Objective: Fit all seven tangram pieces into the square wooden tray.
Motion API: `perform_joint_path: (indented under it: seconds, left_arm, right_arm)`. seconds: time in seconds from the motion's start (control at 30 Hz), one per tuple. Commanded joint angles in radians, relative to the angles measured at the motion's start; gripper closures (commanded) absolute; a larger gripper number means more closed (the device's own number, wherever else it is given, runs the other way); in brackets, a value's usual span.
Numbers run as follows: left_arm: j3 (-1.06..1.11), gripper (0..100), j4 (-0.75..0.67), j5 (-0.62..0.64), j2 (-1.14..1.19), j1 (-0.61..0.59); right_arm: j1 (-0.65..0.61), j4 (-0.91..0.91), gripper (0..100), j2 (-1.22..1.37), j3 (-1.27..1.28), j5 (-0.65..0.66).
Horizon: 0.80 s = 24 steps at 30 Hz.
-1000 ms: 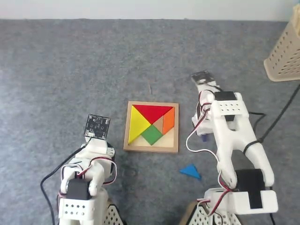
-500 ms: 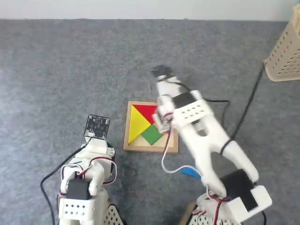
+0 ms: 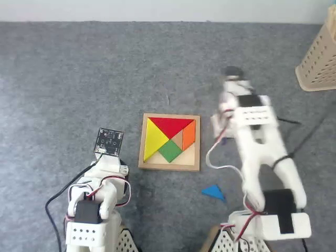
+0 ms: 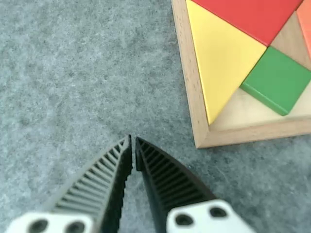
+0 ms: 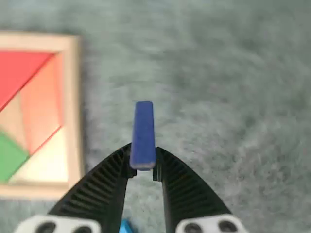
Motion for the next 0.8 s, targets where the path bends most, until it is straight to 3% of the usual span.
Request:
perform_joint_path:
  seconds: [0.0, 0.13, 0.27, 0.37, 0.6, 0.77]
  left_arm:
    - [-0.019, 99, 0.006, 0.006, -0.021, -0.005]
    - [-0.019, 99, 0.006, 0.006, -0.021, -0.005]
    - [-0.019, 99, 0.006, 0.006, -0.021, -0.005]
    - [-0.019, 99, 0.006, 0.006, -0.021, -0.005]
    - [-0.019, 99, 0.006, 0.006, -0.021, -0.005]
    - [-0.019, 99, 0.006, 0.006, -0.021, -0.005]
  right_arm:
    - [0.004, -0.077, 99.2, -0.021, 0.026, -0.058]
    - [-0.013, -0.116, 97.0, -0.016, 0.035, -0.11]
    - [-0.008, -0.108, 80.6, -0.013, 0.041, -0.107]
    - [-0.008, -0.107, 75.3, -0.018, 0.055, -0.106]
    - [0.099, -0.021, 79.0, -0.071, -0.02, -0.017]
    - [0.134, -0.097, 98.2, -0.068, -0.141, 0.218]
